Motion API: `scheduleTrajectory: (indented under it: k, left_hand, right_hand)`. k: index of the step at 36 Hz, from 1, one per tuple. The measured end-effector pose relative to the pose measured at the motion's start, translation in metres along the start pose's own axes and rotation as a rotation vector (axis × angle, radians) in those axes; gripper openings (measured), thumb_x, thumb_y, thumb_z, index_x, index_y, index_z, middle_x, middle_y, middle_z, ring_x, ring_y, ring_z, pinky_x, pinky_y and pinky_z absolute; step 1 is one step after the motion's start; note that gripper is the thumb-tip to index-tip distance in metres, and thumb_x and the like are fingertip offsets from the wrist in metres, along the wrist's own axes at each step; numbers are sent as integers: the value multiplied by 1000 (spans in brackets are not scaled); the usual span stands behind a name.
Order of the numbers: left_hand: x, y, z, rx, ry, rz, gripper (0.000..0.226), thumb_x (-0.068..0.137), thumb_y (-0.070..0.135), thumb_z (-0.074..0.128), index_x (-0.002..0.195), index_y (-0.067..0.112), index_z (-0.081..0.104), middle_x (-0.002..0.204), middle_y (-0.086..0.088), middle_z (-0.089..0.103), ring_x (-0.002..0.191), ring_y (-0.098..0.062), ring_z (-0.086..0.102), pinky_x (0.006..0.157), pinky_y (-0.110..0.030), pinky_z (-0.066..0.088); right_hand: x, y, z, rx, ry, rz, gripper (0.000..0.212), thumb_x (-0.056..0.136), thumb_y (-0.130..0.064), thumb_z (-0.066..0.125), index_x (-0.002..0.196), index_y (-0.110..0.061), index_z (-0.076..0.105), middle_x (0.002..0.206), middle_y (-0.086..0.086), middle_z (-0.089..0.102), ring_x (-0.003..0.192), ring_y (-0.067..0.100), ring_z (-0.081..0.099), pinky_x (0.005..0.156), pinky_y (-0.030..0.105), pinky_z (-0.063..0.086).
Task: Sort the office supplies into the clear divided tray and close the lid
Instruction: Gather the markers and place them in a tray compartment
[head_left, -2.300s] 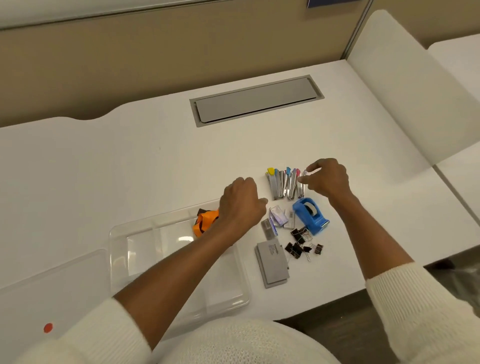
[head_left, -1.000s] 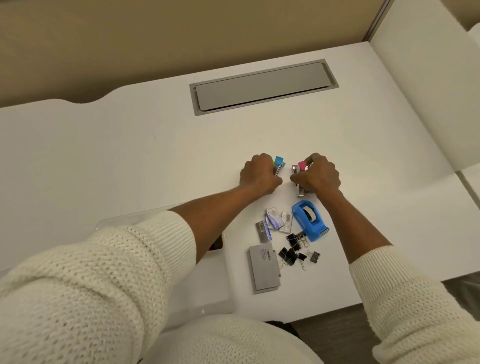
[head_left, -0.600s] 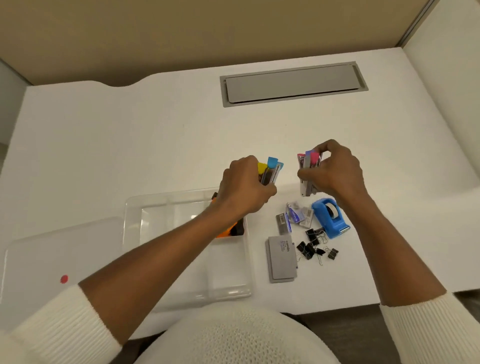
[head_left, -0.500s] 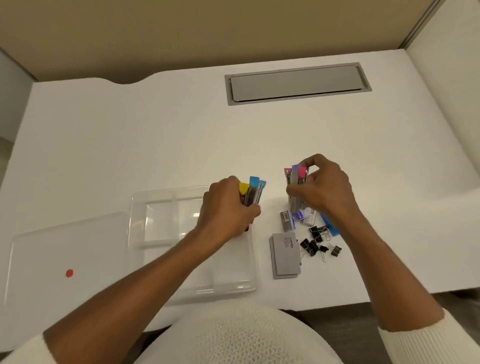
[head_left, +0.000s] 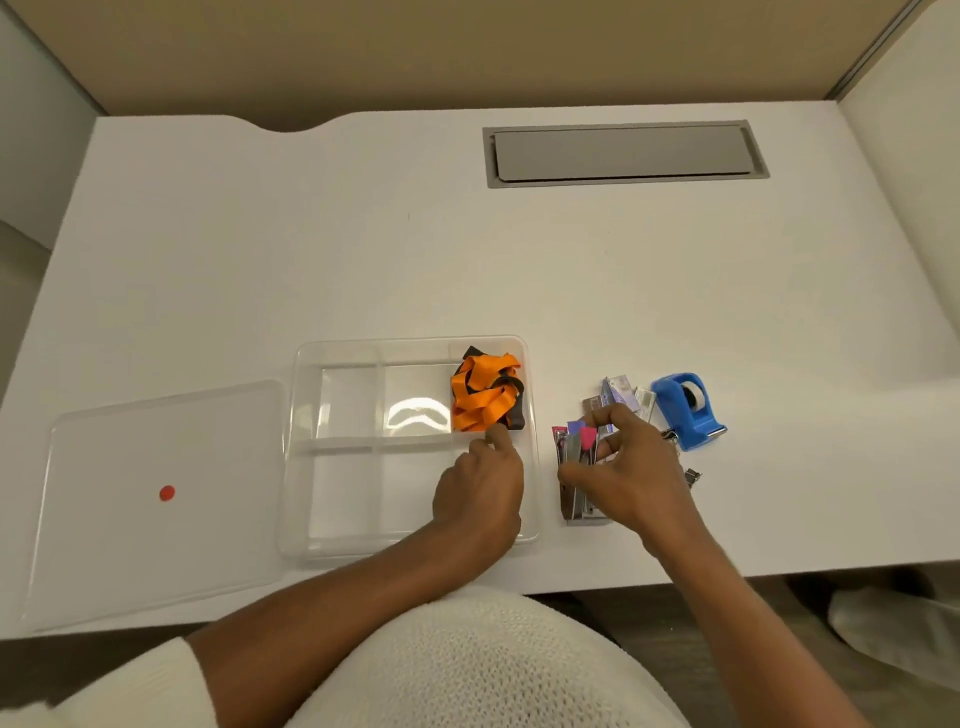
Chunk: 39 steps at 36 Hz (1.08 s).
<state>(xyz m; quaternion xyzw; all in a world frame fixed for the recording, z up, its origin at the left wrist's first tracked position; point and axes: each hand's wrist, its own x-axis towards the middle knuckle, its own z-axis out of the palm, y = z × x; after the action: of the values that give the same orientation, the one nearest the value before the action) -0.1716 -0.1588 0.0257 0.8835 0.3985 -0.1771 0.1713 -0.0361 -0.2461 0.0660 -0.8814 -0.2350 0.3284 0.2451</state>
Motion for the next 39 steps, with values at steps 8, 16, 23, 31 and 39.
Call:
scheduleTrajectory:
  k: [8, 16, 23, 31, 39]
  left_hand:
    - [2, 9, 9, 122, -2, 49, 77, 88, 16, 80, 151, 2, 38, 146, -22, 51, 117, -32, 67, 95, -35, 57]
    - [0, 5, 5, 270, 17, 151, 68, 90, 21, 77, 148, 3, 45, 144, -25, 53, 118, -39, 64, 83, -41, 61]
    - [-3, -3, 11, 347, 21, 213, 66, 73, 23, 92, 131, 6, 68, 128, -21, 69, 107, -36, 72, 68, -39, 63]
    - [-7, -16, 12, 358, 142, 160, 55, 63, 20, 96, 111, 3, 75, 115, -21, 72, 100, -34, 71, 73, -38, 61]
    - [1, -39, 26, 222, 222, 71, 75, 62, 29, 97, 125, 2, 65, 129, -26, 65, 111, -42, 65, 88, -48, 59]
  right_hand:
    - [-12, 5, 1, -60, 25, 16, 54, 70, -35, 87, 111, -36, 51, 81, -20, 56, 69, 4, 62, 52, 20, 45]
    - [-18, 15, 10, -72, -19, 21, 55, 70, -35, 86, 113, -34, 52, 92, -9, 63, 72, 6, 64, 61, 25, 53]
    - [-20, 20, 13, -85, -22, 18, 59, 68, -36, 86, 117, -35, 53, 104, -3, 66, 78, 11, 66, 64, 25, 54]
    - [-24, 17, 22, -92, -37, -17, 60, 65, -37, 87, 114, -35, 51, 107, -3, 62, 88, 17, 66, 75, 37, 60]
    - [-27, 7, 37, -93, -37, -58, 60, 64, -41, 85, 113, -37, 51, 103, -4, 58, 85, 15, 64, 75, 37, 60]
